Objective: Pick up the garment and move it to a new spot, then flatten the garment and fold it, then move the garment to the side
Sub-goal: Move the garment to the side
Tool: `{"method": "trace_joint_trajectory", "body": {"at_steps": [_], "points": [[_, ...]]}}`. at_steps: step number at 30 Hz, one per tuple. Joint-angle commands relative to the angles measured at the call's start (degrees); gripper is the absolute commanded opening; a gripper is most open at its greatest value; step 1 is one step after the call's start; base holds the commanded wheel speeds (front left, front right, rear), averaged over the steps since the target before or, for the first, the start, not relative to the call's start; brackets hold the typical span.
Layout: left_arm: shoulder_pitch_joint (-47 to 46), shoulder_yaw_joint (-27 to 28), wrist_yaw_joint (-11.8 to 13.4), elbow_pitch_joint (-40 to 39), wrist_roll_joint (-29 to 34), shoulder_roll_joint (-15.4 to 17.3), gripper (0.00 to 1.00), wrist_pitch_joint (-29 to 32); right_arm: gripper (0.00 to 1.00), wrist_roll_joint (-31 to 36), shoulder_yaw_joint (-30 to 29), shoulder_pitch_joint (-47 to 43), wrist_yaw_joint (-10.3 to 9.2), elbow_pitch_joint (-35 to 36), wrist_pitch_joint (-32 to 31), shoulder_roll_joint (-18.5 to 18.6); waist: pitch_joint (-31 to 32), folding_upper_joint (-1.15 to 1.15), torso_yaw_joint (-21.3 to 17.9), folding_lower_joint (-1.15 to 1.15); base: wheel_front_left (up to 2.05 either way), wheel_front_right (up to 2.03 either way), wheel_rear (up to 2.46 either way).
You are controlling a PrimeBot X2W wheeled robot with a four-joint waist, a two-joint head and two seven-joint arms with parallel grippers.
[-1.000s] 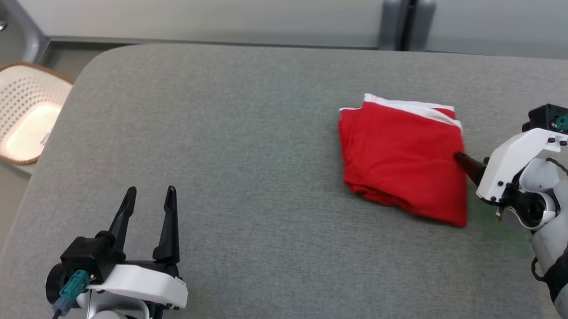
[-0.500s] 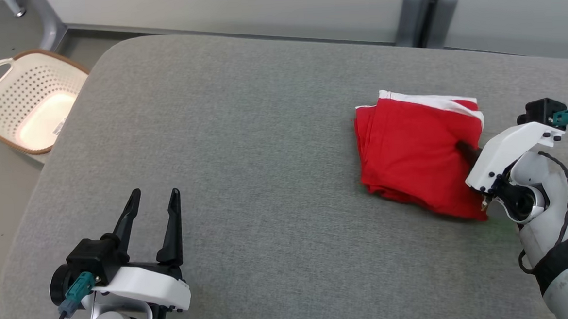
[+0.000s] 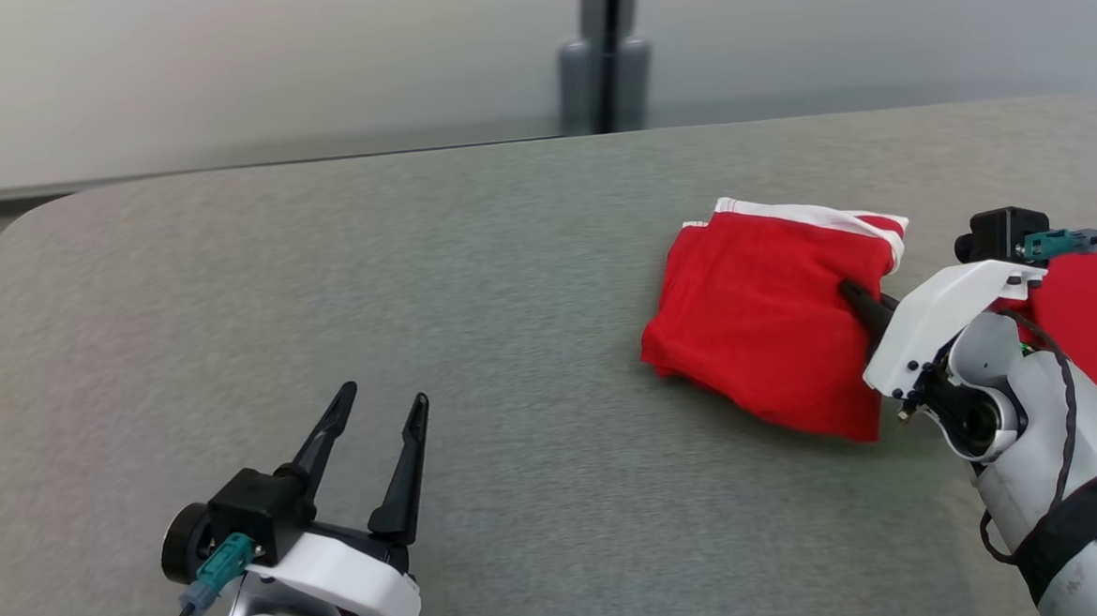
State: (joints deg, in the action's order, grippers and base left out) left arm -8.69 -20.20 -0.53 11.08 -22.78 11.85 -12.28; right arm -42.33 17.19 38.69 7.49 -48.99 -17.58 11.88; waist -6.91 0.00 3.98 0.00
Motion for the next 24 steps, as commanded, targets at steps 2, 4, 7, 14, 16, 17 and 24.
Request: {"method": "trace_joint_trajectory", "body": {"at_steps": [2,4,7,14,16,17,24], "points": [[-0.74,-0.77,-0.63,0.11,0.60,0.10,1.00,0.38,0.00,-1.32,1.27,-1.07,0.00,1.18,0.70,0.42,1.58,0.00,-7.10,0.00,0.00,0.00,0.00],[-1.34,-1.47,-0.95,0.13,0.86,0.00,1.00,0.66,0.00,-2.23,2.12,-1.40,0.00,1.81,1.03,0.85,1.44,0.00,-9.16,0.00,0.00,0.00,0.00],[-2.04,-1.99,-1.23,0.11,0.88,0.04,1.00,1.18,0.00,-3.26,3.61,-1.32,0.00,3.08,1.29,1.59,0.75,0.00,-11.60,0.00,0.00,0.00,0.00],[-4.53,-3.47,-1.83,-0.72,1.66,0.68,1.00,2.62,0.00,-3.98,9.24,2.67,0.00,4.92,0.77,7.75,-4.55,0.00,-13.17,0.00,0.00,0.00,0.00],[-5.09,-3.66,-1.96,-0.79,1.82,0.82,1.00,2.77,0.00,-4.04,10.80,4.18,0.00,4.87,0.03,10.37,-5.90,0.00,-12.64,0.00,0.00,0.00,0.00],[-5.29,-3.71,-1.86,-0.84,1.89,0.96,1.00,2.90,0.00,-4.28,11.58,5.04,0.00,4.89,-0.54,11.71,-6.55,0.00,-12.34,0.00,0.00,0.00,0.00],[-6.52,-3.97,-1.64,-1.41,2.21,1.61,1.00,3.54,0.00,-3.89,18.27,10.02,-0.01,5.14,-4.94,22.26,-9.97,0.00,-9.97,0.00,0.00,0.00,0.00]]}}
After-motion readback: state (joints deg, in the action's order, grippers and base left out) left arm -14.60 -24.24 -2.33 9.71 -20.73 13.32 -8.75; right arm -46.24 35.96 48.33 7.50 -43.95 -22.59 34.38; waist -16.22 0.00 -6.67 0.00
